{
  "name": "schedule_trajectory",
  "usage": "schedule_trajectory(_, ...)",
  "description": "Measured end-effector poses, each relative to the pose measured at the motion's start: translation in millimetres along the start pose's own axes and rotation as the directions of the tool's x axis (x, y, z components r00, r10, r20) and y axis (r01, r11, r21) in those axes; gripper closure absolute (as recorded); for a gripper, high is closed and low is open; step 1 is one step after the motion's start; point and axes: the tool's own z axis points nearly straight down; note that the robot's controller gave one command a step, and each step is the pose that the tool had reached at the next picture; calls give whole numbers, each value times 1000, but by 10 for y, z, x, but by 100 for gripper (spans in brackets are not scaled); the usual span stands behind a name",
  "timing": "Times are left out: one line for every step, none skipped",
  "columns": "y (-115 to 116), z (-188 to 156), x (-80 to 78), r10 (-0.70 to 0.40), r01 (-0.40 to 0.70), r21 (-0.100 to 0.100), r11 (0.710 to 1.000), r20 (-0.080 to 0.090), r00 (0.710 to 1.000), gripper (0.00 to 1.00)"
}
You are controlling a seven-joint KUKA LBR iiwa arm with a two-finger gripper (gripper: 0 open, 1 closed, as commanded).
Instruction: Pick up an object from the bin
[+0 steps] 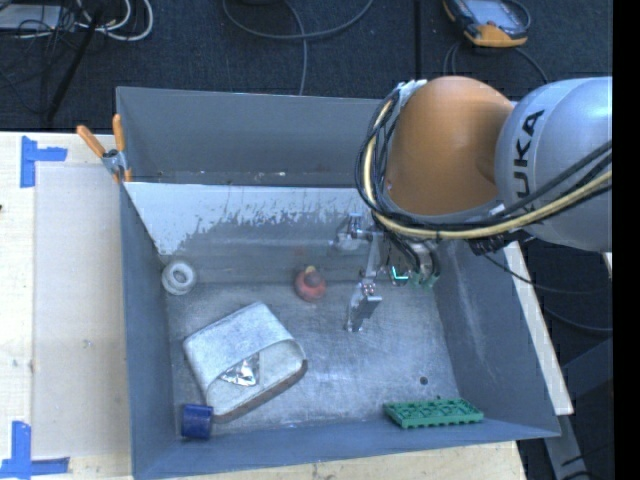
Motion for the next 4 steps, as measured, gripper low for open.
schedule_trajectory(657, 1089, -200, -24, 24, -1, 1000, 0, 1000, 0)
schedule_trajectory(840, 1370, -224, 32, -32, 12, 999, 10, 999, 0)
schedule_trajectory(981, 1339, -142, 101, -101, 3, 995, 19, 995, 0)
schedule_trajectory(987, 1353, -87, 101, -101, 9, 995, -9, 995, 100)
